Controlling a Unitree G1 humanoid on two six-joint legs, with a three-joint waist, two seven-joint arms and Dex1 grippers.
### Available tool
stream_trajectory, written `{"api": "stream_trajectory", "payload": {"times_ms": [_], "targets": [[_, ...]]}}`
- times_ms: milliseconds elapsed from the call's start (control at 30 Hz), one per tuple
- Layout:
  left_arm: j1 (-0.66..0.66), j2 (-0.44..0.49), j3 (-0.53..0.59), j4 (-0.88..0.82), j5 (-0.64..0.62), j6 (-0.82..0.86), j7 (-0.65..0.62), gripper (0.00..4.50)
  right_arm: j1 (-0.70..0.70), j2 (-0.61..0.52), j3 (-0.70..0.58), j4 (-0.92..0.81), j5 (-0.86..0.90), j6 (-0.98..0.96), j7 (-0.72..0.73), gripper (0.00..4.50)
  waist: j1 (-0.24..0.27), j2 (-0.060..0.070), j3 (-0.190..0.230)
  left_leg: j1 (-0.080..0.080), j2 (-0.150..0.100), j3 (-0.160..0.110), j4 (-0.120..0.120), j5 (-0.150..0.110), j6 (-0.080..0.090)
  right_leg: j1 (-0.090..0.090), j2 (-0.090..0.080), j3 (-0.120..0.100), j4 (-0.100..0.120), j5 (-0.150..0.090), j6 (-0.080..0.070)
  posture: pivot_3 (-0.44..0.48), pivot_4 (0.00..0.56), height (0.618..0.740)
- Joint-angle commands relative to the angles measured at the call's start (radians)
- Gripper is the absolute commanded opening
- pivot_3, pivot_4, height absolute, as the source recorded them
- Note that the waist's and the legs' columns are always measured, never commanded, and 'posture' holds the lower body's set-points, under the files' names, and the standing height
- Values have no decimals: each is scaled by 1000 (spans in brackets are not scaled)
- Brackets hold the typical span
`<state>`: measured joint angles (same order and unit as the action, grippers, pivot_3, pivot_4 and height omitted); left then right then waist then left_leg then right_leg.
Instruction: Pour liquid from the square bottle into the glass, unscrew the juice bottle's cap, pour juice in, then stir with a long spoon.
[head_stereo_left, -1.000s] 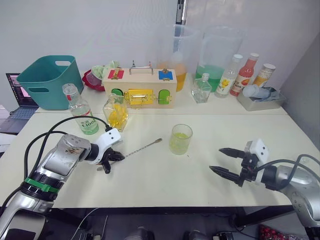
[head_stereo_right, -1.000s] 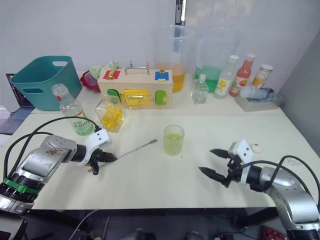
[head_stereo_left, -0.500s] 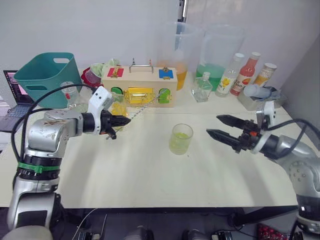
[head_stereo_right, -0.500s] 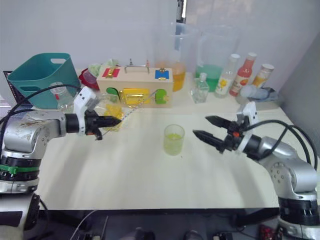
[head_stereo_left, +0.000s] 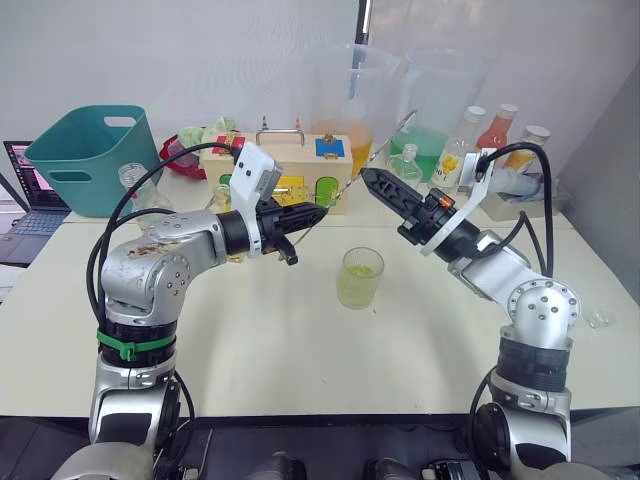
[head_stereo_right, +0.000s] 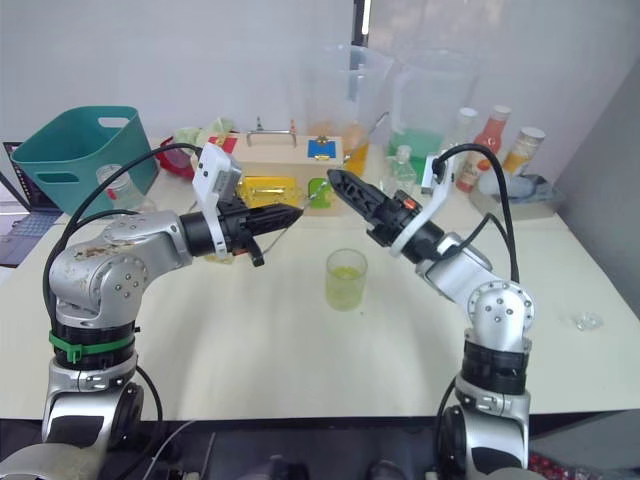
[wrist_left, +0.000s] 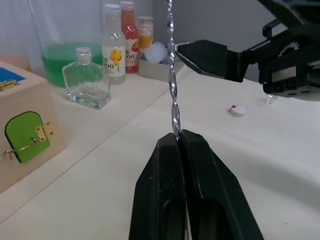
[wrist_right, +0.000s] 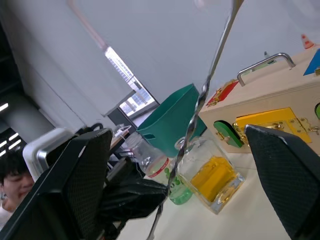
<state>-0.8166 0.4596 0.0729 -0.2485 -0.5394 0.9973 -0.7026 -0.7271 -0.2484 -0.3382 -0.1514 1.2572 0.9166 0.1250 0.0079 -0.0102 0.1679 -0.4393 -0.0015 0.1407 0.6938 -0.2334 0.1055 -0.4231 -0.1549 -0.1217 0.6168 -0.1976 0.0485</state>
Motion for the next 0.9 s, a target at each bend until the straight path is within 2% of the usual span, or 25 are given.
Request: {"api": "stream_trajectory", "payload": {"times_ms": [33,267,367,700,733,900], "targets": [[-6,2,-26,-51,-18,-4,11,20,-12,30,-35,-8,95,-20,-69,4500,-2,0,0,0,0,0,0,0,0,0,1,0,0,0,0,0,150,740],[2,41,-85,-55,-8,-25,-11,20,-27,53,-20,27,109,-38,-126,4500,-16,0,0,0,1,1,-1,1,-1,-1,3,1,0,0,0,0,150,740],[-1,47,-85,-47,-10,-29,-12,0,-23,52,-19,36,111,-46,-134,3660,-19,0,0,0,1,1,-1,1,-1,-1,3,2,0,0,0,0,150,740],[0,48,-89,-41,-18,-38,-9,0,-1,42,-4,32,113,-41,-145,214,-20,1,0,0,2,1,-1,1,-1,-2,3,2,0,0,0,0,150,740],[1,48,-90,-41,-19,-39,-9,0,0,41,-3,32,113,-42,-144,9,-20,1,0,0,2,1,-1,1,-1,-2,3,2,0,0,0,0,150,740],[20,62,-104,-53,-19,-45,-25,0,0,39,-9,36,114,-55,-137,9,-20,1,0,0,2,1,-1,1,-1,-2,4,2,0,0,0,0,150,740]]}}
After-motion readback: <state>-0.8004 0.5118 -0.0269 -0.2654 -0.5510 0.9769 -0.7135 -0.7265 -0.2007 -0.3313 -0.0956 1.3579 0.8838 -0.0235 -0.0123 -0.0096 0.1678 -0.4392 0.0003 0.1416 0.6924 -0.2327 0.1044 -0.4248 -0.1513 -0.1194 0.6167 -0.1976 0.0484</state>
